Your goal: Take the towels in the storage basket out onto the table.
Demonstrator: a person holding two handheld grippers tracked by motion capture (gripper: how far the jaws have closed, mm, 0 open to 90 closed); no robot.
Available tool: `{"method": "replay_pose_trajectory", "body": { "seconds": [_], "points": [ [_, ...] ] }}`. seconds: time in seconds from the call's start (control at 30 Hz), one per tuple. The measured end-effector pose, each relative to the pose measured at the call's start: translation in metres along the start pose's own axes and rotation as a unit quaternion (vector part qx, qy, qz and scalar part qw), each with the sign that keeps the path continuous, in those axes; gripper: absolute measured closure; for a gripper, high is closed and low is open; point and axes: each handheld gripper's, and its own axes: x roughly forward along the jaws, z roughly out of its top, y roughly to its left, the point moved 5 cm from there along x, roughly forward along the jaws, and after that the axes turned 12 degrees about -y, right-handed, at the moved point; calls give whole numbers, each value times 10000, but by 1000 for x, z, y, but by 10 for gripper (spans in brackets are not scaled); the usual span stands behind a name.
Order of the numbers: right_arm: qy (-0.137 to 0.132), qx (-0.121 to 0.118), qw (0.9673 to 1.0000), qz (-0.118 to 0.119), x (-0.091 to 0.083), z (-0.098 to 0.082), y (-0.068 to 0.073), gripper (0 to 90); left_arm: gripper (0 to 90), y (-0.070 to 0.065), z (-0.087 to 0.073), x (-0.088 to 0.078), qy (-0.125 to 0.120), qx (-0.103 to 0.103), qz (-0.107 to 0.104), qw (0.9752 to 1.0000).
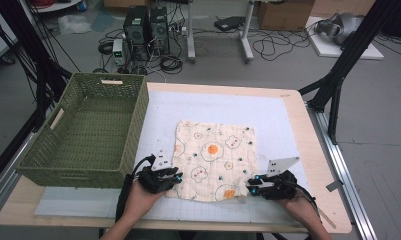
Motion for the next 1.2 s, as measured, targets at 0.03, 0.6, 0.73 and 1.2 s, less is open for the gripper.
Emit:
{"method": "replay_pose_trajectory", "body": {
  "seconds": [0.03, 0.6, 0.73, 1.2],
  "points": [
    [35, -28, 10000, 62, 1, 0, 0, 854, 751, 0, -1, 0, 17, 47, -6, 10000],
    [-83, -157, 9998, -23, 26, 50, -18, 882, 756, -1, 0, -5, -202, 11, -83, 9998],
    [268, -107, 9996, -26, 55, 48, -23, 879, 726, -3, 0, -6, -212, 22, -138, 9997],
    [268, 1, 9992, 292, 56, 45, -13, 880, 801, -4, -9, 0, -1, 22, -240, 9997]
  ]
}}
